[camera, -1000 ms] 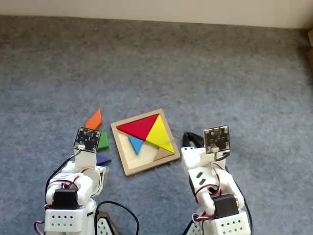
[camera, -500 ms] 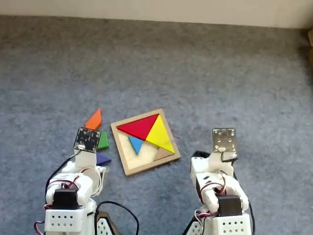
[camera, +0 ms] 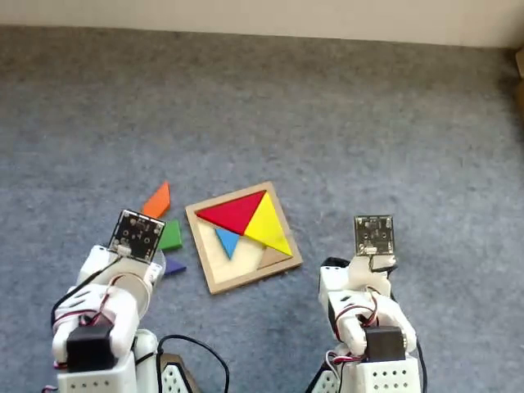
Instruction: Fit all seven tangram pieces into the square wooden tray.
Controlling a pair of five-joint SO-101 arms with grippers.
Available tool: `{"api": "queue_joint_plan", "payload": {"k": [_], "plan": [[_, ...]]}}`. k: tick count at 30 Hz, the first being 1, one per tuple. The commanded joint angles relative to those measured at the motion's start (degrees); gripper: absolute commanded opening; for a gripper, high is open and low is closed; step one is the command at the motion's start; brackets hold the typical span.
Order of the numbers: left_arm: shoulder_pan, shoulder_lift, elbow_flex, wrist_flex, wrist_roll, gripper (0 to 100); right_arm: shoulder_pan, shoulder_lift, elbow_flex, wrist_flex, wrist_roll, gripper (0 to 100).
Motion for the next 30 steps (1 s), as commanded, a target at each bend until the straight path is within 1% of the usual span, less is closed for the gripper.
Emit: {"api": "queue_joint_plan", "payload": {"k": [1,4,8,11,14,16,21,26,30], "plan": [[-0.84,0.13,-9.27,3.16,-2.81,19,0.84,-0.84,7.69,0.31,0.09,2.7],[-0.84,8.31,-13.23,4.04,-2.81,19,0.92,-0.84,7.69,0.31,0.09,2.7],[-0.48,25.01,-18.95,3.87,-2.73,20,0.92,-0.84,7.69,0.31,0.09,2.7],[-0.48,36.62,-22.55,3.52,-1.76,26,0.92,-0.84,7.69,0.31,0.18,2.7],[-0.48,46.37,-25.54,2.64,5.19,33,0.92,-0.84,7.69,0.31,0.26,2.7],[-0.48,51.65,-26.68,0.26,8.79,35,0.92,-0.84,7.69,0.31,0.26,2.7],[-0.48,61.23,-26.59,-8.18,15.56,34,0.92,-0.84,7.69,0.31,0.35,2.7],[-0.48,68.09,-26.86,-12.75,21.19,33,0.92,-0.84,7.69,0.31,0.35,2.7],[-0.4,72.92,-26.86,-15.3,23.21,33,0.92,-0.84,7.69,0.31,0.35,2.7]]}}
